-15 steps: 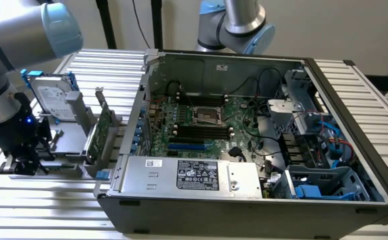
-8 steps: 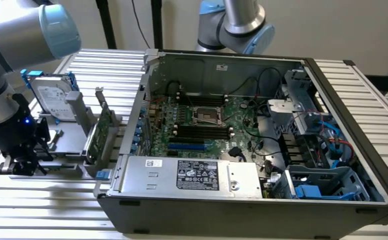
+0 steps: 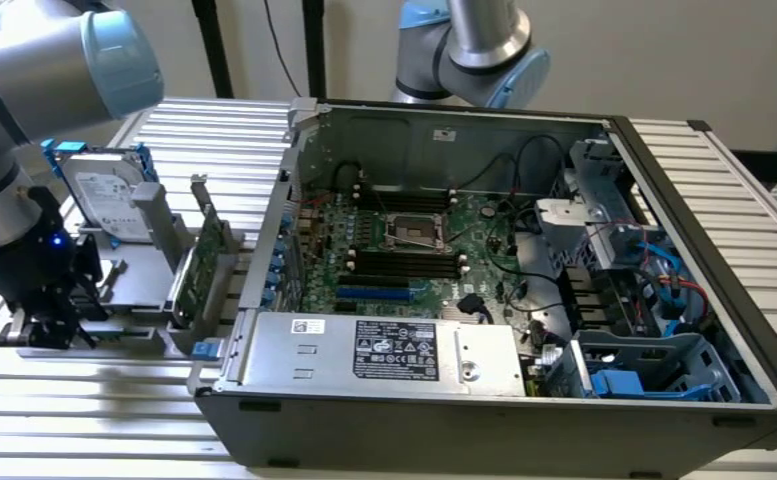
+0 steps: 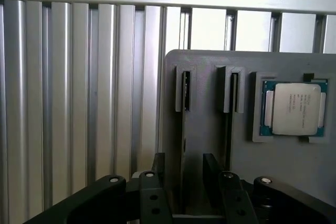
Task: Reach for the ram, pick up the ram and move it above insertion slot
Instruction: 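Pick up the ram and move it above insertion slot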
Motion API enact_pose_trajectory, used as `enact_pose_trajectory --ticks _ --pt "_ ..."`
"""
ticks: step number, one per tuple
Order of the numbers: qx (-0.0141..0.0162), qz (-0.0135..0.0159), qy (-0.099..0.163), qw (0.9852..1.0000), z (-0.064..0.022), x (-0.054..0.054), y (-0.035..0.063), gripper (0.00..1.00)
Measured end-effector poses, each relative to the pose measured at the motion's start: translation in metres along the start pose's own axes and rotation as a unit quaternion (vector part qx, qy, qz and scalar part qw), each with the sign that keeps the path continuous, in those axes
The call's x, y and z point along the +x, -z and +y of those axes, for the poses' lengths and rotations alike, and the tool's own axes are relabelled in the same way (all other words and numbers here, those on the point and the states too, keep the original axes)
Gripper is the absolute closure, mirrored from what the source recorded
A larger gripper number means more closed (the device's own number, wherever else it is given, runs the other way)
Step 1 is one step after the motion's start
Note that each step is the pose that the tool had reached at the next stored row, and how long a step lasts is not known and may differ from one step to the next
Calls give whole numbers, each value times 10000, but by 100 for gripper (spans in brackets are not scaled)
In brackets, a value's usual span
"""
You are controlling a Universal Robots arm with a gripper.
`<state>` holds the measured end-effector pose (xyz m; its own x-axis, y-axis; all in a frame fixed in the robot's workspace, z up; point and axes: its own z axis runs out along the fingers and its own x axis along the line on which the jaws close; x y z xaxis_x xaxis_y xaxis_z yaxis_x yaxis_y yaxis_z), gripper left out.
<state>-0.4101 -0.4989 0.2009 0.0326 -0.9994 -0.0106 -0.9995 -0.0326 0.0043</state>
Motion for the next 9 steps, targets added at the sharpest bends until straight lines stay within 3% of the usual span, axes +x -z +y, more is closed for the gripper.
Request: enact_pose_trajectory --ticks 9 --pt "0 1 5 10000 -1 -25 -23 58"
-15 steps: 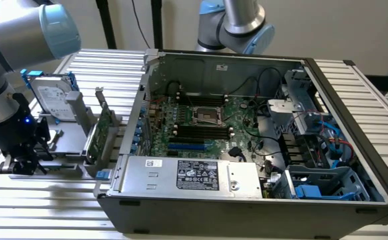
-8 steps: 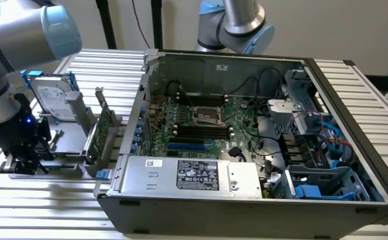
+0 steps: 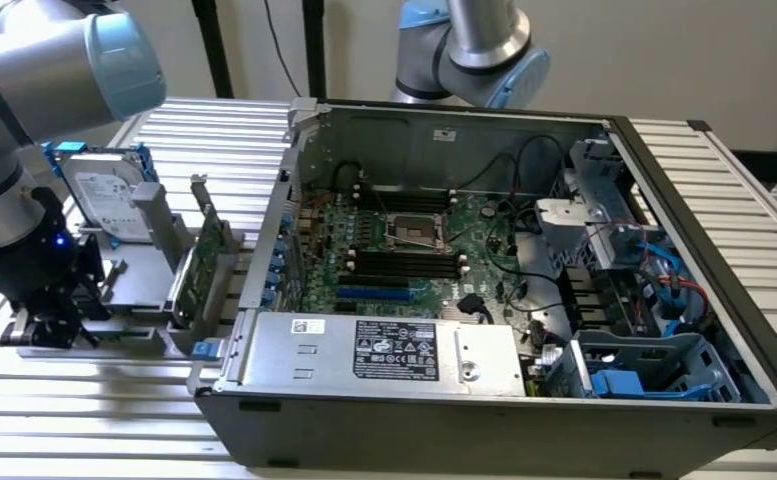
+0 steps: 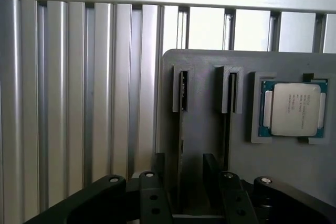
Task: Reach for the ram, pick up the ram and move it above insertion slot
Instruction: 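Pick up the ram and move it above insertion slot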
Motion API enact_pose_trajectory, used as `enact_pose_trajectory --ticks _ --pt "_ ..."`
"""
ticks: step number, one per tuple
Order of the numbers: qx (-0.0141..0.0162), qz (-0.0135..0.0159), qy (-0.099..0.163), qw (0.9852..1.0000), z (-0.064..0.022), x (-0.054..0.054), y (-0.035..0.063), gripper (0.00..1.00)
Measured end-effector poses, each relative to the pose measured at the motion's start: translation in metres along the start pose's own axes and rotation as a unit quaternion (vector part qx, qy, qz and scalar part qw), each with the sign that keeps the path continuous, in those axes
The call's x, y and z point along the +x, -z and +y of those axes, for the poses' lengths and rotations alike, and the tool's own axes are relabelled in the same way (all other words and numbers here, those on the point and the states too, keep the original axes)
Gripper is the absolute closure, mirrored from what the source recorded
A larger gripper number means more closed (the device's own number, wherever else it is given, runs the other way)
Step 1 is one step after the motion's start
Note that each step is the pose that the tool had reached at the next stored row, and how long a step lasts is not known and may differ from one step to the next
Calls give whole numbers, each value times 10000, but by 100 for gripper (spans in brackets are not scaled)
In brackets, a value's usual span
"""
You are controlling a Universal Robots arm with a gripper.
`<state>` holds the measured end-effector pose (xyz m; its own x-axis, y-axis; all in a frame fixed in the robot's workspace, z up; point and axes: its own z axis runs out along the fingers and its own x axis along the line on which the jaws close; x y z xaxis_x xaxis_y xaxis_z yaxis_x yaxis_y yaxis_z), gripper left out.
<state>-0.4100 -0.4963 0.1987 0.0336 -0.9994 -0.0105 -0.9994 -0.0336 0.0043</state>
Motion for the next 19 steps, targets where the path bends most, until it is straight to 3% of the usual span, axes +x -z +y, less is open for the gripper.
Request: enact_pose_trajectory --ticks 5,8,10,19 --pt "0 2 8 10000 -2 -5 -5 60" --pt "-1 3 9 10000 -7 -5 -5 78" --pt "0 2 9 10000 -10 -5 -6 84" --pt "-20 2 2 10000 -20 -5 10 87"
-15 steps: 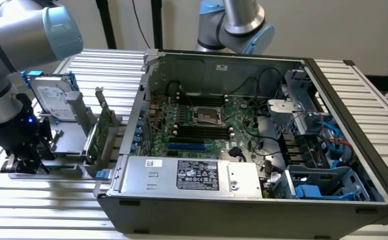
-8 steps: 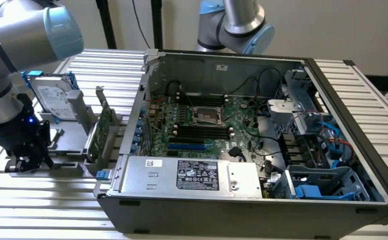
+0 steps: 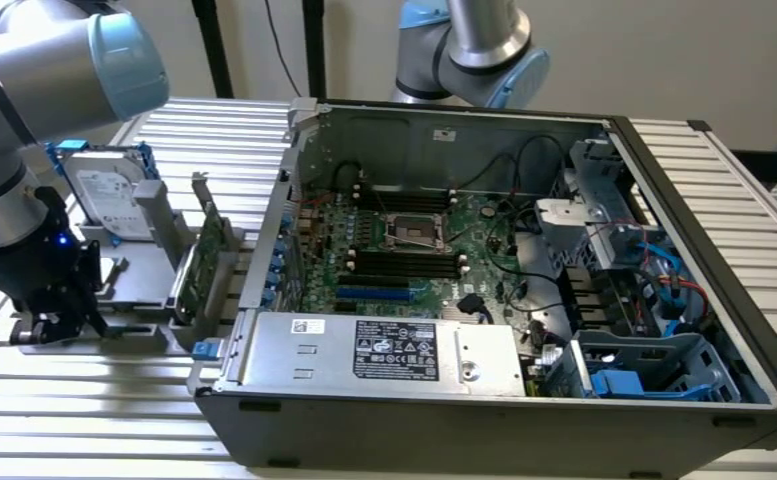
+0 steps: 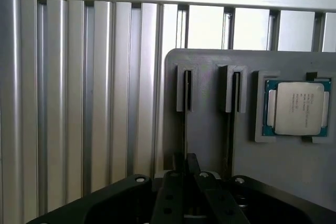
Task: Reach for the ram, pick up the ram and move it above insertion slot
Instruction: 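Pick up the ram and move it above insertion slot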
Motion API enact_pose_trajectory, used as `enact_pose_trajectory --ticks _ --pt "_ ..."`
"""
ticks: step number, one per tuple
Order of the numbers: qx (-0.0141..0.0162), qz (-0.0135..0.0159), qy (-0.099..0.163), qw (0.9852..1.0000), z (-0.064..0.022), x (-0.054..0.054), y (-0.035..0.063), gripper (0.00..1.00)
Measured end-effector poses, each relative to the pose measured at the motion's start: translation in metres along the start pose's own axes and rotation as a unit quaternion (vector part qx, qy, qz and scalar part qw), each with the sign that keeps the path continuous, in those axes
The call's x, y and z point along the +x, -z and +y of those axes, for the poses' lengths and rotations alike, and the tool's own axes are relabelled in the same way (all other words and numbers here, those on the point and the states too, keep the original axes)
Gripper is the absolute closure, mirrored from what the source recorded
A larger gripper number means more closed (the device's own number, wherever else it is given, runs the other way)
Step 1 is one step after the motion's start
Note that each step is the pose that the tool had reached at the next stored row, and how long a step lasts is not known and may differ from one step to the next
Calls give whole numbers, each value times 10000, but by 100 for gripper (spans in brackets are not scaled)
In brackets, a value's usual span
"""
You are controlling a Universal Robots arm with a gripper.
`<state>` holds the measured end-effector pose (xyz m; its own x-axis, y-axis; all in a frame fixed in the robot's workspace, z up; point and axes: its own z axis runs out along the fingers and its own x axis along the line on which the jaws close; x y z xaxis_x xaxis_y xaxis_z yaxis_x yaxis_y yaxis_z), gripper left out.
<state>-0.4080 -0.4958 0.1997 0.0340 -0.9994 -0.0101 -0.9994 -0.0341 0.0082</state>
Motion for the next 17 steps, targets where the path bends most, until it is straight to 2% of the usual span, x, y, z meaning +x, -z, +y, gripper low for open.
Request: enact_pose_trajectory --ticks 9,13,17 --pt "-16 -1 -24 10000 1 -1 99 87" --pt "-18 -1 -27 10000 2 -2 213 87" --pt "-23 -1 -31 10000 2 -3 375 87"
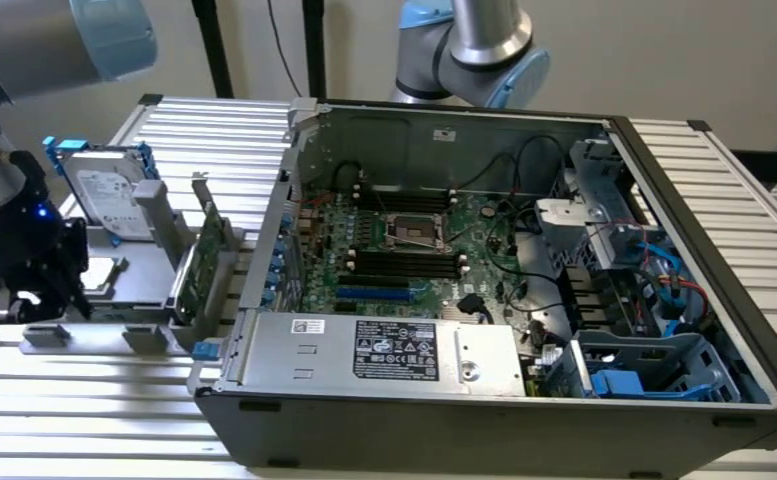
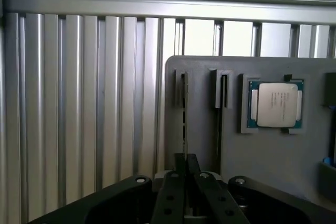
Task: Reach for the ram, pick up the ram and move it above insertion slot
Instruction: 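Pick up the ram and move it above insertion slot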
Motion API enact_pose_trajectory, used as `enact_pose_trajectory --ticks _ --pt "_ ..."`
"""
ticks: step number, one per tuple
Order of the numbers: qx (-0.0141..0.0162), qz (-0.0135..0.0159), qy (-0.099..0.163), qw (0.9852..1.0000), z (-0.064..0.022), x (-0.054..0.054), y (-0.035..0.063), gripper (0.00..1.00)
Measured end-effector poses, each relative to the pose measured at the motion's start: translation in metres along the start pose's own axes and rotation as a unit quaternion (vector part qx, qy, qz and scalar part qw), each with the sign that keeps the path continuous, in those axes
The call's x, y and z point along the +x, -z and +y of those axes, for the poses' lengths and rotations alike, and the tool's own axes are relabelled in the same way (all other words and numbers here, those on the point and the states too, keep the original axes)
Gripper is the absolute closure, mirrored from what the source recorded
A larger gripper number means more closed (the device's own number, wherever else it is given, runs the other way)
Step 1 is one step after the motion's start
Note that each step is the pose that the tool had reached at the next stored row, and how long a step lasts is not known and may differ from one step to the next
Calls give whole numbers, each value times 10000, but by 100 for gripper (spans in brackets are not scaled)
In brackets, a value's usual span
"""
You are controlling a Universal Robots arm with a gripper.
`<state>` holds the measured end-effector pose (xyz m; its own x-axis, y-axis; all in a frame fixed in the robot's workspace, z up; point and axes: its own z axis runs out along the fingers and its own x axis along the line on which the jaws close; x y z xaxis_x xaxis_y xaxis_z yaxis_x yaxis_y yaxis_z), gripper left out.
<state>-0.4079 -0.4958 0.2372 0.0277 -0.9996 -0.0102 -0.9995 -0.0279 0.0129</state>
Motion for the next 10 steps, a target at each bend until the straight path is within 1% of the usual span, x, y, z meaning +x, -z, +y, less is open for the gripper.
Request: enact_pose_trajectory --ticks 10 --pt "-6 -1 -6 10000 -30 -16 454 87"
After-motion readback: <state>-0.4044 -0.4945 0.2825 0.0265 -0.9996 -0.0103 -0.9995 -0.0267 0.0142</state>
